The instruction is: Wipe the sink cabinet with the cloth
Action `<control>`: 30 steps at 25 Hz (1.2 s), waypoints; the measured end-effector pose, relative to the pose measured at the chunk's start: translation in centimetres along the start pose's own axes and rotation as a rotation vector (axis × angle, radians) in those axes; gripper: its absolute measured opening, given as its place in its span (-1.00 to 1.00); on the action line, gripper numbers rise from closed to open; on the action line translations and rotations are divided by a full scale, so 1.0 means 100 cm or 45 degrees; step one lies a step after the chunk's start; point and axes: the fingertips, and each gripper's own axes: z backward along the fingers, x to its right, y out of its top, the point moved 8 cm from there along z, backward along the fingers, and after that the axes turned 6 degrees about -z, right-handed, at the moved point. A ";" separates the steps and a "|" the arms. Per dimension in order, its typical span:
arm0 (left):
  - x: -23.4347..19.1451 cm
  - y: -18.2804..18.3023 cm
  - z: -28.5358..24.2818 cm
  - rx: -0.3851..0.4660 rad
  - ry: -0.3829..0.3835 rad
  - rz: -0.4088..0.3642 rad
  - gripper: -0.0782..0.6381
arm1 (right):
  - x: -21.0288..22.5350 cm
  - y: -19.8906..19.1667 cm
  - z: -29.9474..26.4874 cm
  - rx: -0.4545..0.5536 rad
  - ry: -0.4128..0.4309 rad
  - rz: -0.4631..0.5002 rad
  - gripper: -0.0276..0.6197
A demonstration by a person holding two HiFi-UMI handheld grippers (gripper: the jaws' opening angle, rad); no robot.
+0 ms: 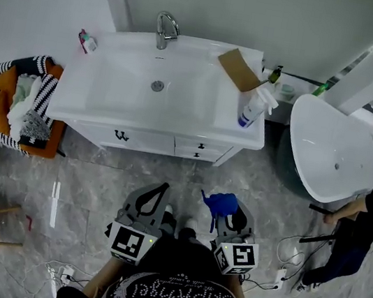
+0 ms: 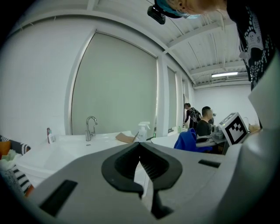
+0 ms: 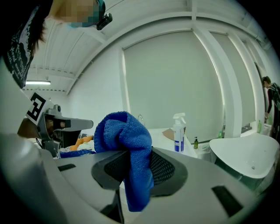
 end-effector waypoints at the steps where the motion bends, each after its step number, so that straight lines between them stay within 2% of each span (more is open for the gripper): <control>1: -0.006 0.000 0.000 0.001 0.001 0.002 -0.78 | -0.003 0.000 -0.005 -0.006 -0.002 -0.002 -0.56; 11: -0.053 -0.017 0.007 -0.039 0.033 0.024 -0.78 | -0.028 -0.011 -0.046 -0.040 0.002 -0.007 -0.56; 18: -0.063 -0.027 0.000 -0.092 0.030 0.031 -0.77 | -0.029 -0.015 -0.058 -0.054 0.027 -0.020 -0.56; 23: -0.062 -0.020 -0.027 -0.054 0.061 -0.005 -0.78 | -0.011 -0.012 -0.061 -0.076 0.050 -0.014 -0.56; 26: -0.050 -0.017 -0.046 -0.030 0.073 -0.034 -0.78 | 0.009 -0.011 -0.059 -0.097 0.059 -0.006 -0.56; 30: -0.027 -0.021 -0.068 -0.010 0.050 -0.018 -0.78 | 0.037 -0.012 -0.061 -0.102 0.077 0.012 -0.56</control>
